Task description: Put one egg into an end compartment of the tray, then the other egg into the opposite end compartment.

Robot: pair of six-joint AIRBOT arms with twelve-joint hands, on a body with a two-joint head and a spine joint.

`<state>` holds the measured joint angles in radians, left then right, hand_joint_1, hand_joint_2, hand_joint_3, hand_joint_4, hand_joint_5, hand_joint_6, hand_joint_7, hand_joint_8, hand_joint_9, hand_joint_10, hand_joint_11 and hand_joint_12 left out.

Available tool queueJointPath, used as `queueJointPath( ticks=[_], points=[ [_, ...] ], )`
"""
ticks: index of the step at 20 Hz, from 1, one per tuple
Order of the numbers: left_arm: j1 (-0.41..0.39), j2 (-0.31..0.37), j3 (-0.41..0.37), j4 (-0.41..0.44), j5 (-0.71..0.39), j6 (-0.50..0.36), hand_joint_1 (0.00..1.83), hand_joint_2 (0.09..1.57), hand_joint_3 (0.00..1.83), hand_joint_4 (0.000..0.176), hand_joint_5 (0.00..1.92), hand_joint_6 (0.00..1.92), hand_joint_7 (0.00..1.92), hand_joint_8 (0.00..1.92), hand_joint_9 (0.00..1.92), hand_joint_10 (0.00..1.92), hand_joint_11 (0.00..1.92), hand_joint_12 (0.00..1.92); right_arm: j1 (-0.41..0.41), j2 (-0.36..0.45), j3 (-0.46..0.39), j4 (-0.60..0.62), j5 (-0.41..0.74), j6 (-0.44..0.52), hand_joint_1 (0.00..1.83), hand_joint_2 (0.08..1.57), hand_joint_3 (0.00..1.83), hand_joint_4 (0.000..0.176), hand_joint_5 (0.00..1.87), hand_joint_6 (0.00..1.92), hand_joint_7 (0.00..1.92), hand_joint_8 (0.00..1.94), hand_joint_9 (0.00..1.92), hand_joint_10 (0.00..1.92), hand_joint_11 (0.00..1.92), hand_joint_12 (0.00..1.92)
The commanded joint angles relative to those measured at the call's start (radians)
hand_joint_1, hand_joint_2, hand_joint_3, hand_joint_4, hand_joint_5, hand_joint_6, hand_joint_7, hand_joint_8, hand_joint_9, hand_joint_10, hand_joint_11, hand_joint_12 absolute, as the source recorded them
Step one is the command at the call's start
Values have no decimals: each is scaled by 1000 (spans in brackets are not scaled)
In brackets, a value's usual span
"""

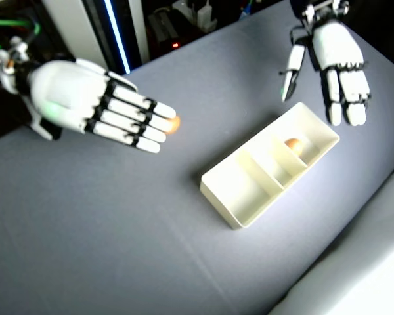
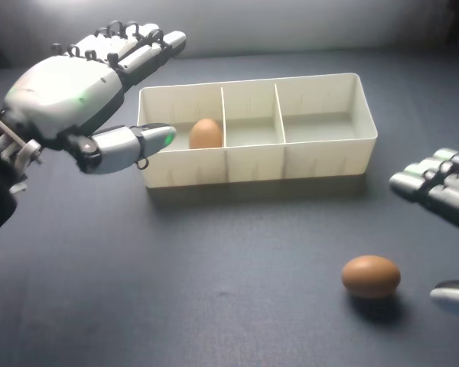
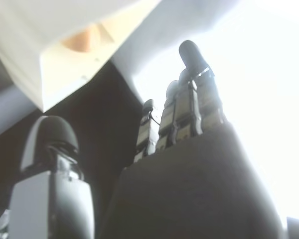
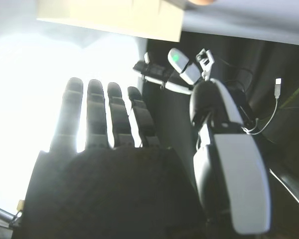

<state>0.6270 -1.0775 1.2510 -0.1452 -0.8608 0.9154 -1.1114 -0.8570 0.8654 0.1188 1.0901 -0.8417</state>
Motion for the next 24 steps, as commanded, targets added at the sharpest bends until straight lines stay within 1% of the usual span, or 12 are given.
queueJointPath(
  ticks=[1, 3, 7, 9, 10, 12, 13, 14, 15, 17, 19, 24],
  points=[
    [6, 14, -10, 13, -171, 1, 471, 1428, 9, 142, 6, 2, 0, 0, 0, 0, 0, 487, 17, -9, 7, -19, 82, 13, 503, 1224, 1, 0, 0, 0, 0, 0, 8, 7, 0, 1001],
    [39, 42, -48, 30, -227, 1, 604, 1414, 0, 130, 56, 20, 1, 0, 0, 0, 0, 546, 36, -33, 25, -42, 32, 29, 558, 1197, 0, 0, 0, 0, 0, 0, 30, 28, 0, 725],
    [123, 111, -131, 54, -362, -1, 614, 1424, 2, 171, 83, 19, 0, 0, 7, 3, 0, 823, 86, -105, 73, -56, -79, 31, 624, 1175, 0, 0, 0, 0, 0, 0, 48, 67, 0, 769],
    [154, 128, -155, 59, -410, -5, 599, 1432, 2, 137, 81, 15, 0, 0, 21, 7, 0, 833, 103, -134, 96, -58, -124, 31, 616, 1202, 3, 0, 69, 9, 93, 7, 80, 196, 0, 994],
    [166, 132, -162, 59, -422, -5, 689, 1401, 0, 106, 137, 35, 14, 5, 33, 12, 0, 815, 115, -151, 112, -57, -147, 32, 707, 1273, 5, 0, 275, 77, 350, 51, 65, 725, 0, 1416],
    [173, 132, -160, 51, -413, -5, 731, 1395, 0, 99, 143, 28, 17, 3, 30, 8, 0, 699, 130, -174, 134, -55, -173, 35, 778, 1287, 3, 0, 366, 135, 459, 100, 85, 901, 0, 1533],
    [173, 131, -158, 51, -406, -11, 780, 1385, 0, 85, 144, 20, 5, 0, 42, 10, 0, 804, 143, -187, 146, -54, -191, 35, 957, 1341, 2, 0, 512, 1304, 731, 327, 355, 1232, 268, 1698],
    [176, 128, -157, 51, -406, -16, 770, 1380, 0, 88, 131, 9, 0, 0, 68, 17, 0, 1006, 152, -196, 155, -54, -197, 35, 1126, 1288, 5, 0, 586, 1389, 786, 1247, 683, 1453, 615, 1769],
    [179, 128, -158, 51, -410, -17, 734, 1380, 0, 69, 130, 5, 0, 0, 90, 21, 0, 1144, 161, -195, 155, -56, -193, 34, 1095, 1292, 5, 0, 645, 1453, 870, 1847, 1138, 1852, 1278, 1899],
    [195, 132, -164, 51, -420, -18, 730, 1378, 0, 47, 129, 4, 0, 0, 95, 22, 0, 1153, 187, -192, 154, -74, -171, 35, 1071, 1302, 7, 0, 637, 1499, 1076, 1922, 1382, 1907, 1516, 1917],
    [203, 131, -164, 51, -418, -23, 678, 1390, 4, 15, 135, 3, 12, 3, 126, 27, 0, 1177, 206, -174, 155, -89, -139, 59, 1164, 1324, 0, 0, 527, 1445, 755, 1689, 968, 1820, 1016, 1921],
    [227, 127, -168, 50, -425, -39, 432, 1427, 7, 34, 142, 4, 3, 0, 93, 4, 0, 1207, 246, -140, 155, -96, -74, 70, 1146, 1347, 12, 0, 523, 1432, 672, 1813, 897, 1908, 963, 1921]
  ],
)
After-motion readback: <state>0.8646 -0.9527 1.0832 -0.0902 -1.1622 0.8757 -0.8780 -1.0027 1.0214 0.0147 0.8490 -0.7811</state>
